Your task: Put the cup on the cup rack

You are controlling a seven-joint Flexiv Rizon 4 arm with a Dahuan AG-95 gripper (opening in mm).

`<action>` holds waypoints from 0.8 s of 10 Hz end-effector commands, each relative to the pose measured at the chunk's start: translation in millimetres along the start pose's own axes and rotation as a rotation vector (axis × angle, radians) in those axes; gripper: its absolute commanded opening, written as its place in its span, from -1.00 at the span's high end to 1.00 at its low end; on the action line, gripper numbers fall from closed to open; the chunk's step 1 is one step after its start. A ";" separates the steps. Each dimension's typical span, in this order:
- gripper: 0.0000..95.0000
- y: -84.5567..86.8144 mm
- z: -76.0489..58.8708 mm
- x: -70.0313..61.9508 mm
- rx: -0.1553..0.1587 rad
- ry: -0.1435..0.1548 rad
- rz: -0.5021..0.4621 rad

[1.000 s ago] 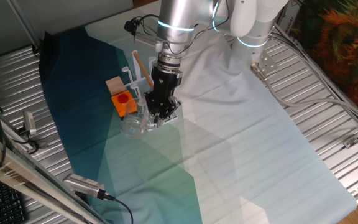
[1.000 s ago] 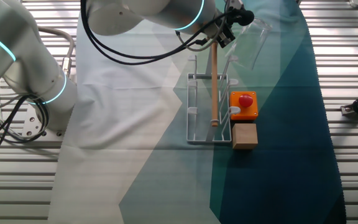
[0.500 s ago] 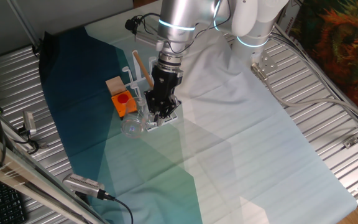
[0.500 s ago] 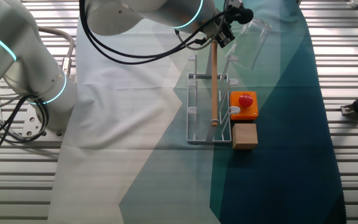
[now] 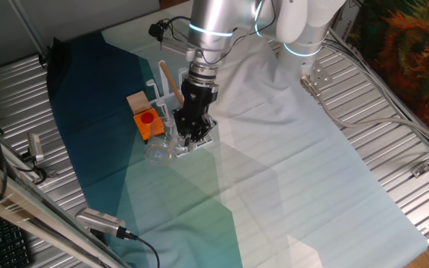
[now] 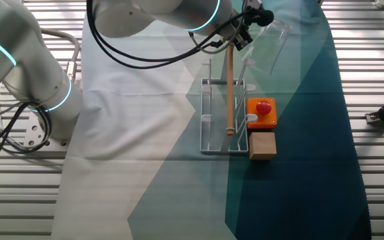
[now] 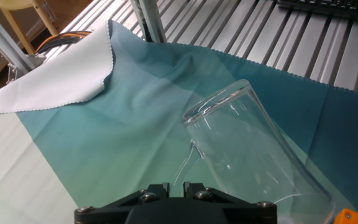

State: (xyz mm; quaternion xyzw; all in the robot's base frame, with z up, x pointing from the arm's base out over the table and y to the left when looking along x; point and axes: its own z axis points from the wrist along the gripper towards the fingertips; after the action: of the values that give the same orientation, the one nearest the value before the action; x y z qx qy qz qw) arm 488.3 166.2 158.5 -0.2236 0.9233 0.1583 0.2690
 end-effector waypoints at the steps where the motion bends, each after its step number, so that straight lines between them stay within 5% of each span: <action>1: 1.00 1.0 -0.2 0.5 -0.004 0.000 -0.001; 8: 1.00 1.6 -3.4 3.5 -0.003 0.012 -0.006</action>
State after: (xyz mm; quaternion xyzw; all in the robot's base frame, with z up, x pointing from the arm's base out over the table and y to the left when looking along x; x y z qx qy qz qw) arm 481.0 164.0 161.7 -0.2281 0.9244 0.1577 0.2620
